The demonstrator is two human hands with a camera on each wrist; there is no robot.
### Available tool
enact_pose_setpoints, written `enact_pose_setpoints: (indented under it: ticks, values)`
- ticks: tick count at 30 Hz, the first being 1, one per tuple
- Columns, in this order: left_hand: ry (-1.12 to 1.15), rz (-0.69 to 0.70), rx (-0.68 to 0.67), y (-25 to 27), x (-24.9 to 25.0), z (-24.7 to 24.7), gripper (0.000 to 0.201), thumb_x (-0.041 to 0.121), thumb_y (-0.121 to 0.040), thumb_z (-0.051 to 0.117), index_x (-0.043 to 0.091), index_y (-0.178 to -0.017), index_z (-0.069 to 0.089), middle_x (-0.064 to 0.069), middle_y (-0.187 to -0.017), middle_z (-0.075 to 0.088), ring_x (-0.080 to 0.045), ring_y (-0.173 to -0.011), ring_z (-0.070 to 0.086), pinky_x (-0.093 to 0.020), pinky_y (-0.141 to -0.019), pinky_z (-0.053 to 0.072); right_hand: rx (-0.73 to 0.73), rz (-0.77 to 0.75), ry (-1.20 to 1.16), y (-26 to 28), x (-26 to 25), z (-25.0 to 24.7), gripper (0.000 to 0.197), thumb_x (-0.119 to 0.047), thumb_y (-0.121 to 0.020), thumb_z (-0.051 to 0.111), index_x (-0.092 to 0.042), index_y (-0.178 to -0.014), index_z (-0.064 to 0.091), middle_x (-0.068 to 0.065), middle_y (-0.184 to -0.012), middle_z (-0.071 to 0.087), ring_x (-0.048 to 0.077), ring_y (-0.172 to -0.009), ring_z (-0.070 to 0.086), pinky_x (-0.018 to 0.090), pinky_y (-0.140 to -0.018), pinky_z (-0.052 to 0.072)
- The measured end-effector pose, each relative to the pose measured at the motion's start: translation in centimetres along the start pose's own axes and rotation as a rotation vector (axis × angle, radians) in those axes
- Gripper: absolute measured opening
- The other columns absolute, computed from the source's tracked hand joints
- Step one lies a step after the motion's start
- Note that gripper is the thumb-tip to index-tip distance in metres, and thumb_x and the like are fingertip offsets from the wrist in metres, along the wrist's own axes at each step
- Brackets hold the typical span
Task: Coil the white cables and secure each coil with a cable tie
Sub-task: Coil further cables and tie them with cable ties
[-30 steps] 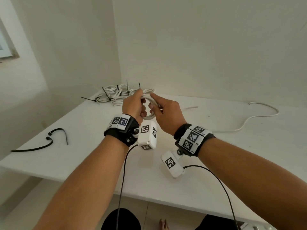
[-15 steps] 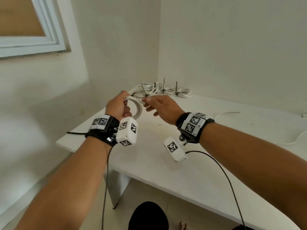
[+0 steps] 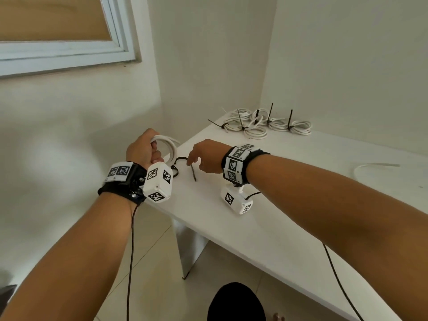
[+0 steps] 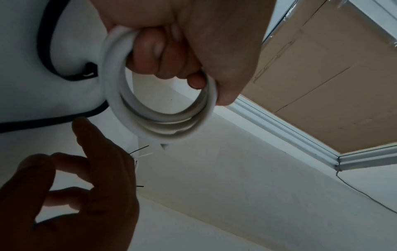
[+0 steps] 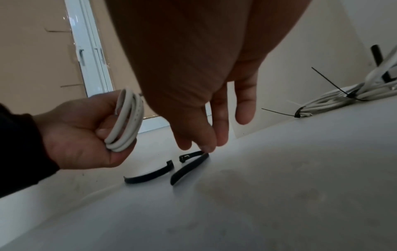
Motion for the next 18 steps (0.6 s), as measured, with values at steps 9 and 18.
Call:
enact_pose_setpoints:
  ticks: [9,18]
  values:
    - [0.012,-0.029,-0.052,-0.2,-0.6,2.3,0.027,0.017,-0.079,0.062,0.016,-0.06,0.043,0.002,-0.055,0.036,-0.014,-0.044,0.021,-0.026,-0.046,0.02,-0.047,-0.048,0.006,-0.5,0.9,0.8,0.02,-0.016,-0.086,0.072,-0.02,-0.105,0.077,0.0,-0.112,0.064,0.015,-0.097,0.055,0.023,-0.077,0.036]
    - [0.022,-0.009,-0.081,0.7,0.0,2.9,0.029,0.019,-0.08,0.061,0.016,-0.061,0.04,0.002,-0.053,0.032,-0.015,-0.046,0.02,-0.027,-0.046,0.02,-0.159,-0.194,0.101,-0.6,-0.6,0.7,0.012,-0.012,-0.082,0.069,-0.018,-0.092,0.074,-0.002,-0.116,0.069,0.02,-0.107,0.061,0.034,-0.095,0.047]
Point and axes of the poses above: each hand's wrist, its own y-axis away from the middle knuckle, its own z-axis out of the palm, x = y × z, the point moved 6 cm from there along -y, towards the middle knuckle
